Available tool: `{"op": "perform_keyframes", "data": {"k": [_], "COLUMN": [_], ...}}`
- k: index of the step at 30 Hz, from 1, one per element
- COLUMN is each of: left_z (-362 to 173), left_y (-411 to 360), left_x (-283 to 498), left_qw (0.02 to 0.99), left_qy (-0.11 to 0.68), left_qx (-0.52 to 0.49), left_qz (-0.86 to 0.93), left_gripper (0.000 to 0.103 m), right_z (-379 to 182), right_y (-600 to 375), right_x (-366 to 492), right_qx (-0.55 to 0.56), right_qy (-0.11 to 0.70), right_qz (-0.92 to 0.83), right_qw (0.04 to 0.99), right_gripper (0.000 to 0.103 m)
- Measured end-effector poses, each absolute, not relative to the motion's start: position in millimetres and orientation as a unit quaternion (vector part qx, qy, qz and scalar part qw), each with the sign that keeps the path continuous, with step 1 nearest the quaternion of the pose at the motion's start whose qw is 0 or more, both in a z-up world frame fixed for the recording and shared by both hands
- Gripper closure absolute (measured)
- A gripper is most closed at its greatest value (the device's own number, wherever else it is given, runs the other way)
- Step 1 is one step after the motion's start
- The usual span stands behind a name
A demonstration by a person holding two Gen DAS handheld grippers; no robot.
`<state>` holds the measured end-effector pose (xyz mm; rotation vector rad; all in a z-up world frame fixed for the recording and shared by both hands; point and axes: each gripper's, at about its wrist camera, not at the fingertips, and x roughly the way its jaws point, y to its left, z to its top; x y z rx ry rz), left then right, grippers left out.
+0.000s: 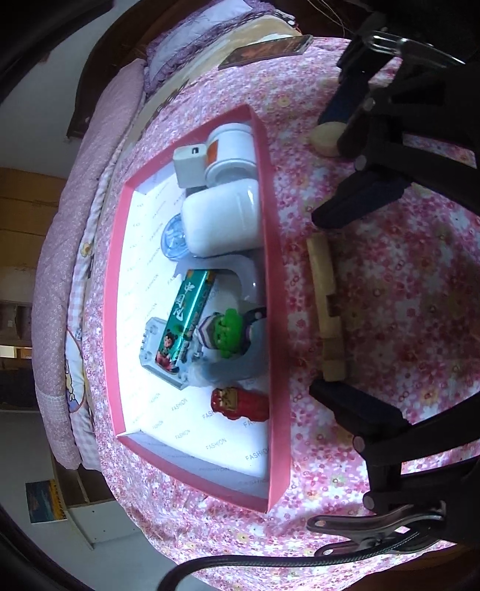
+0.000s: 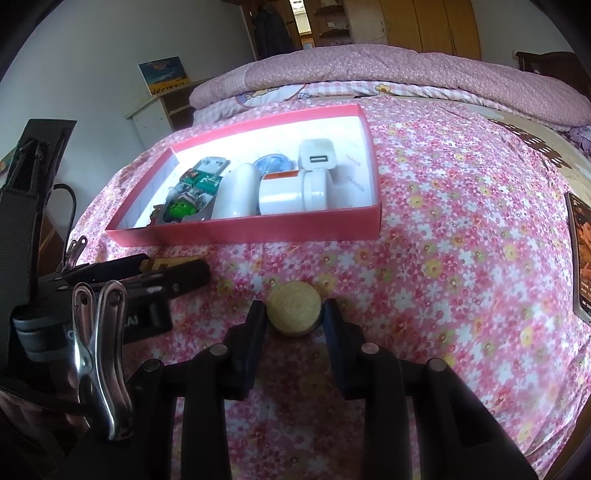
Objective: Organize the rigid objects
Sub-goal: 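Grasp the wooden clothespin with the left tool while the right tool grasps the round wooden disc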
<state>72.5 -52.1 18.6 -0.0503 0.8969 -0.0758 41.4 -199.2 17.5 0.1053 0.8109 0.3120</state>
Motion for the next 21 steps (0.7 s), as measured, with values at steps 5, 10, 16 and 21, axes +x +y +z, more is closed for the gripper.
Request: {"op": "perform_keyframes", "data": {"k": [5, 10, 16, 21], "left_z": [17, 16, 16, 18], "left_y": [-53, -54, -51, -46], "left_x": [72, 70, 65, 60], "left_qw": [0.903, 0.905, 0.904, 0.904], "left_qy": [0.429, 0.425, 0.426, 0.426], "left_qx": [-0.021, -0.010, -0.008, -0.007], "left_qz": [-0.024, -0.018, -0.028, -0.033], "left_gripper": [0.017, 0.022, 0.022, 0.022], "right_z": [17, 17, 17, 17], "right_y": [-200, -199, -199, -196], "right_x": [41, 41, 41, 41], "right_qx": [0.055, 0.053, 0.051, 0.038], "right_qy": [0.391, 0.391, 0.390, 0.390], "right_qz": [0.152, 0.151, 0.148, 0.142], "right_qw": [0.906, 0.907, 0.907, 0.909], "right_gripper": [0.070, 0.070, 0.070, 0.070]}}
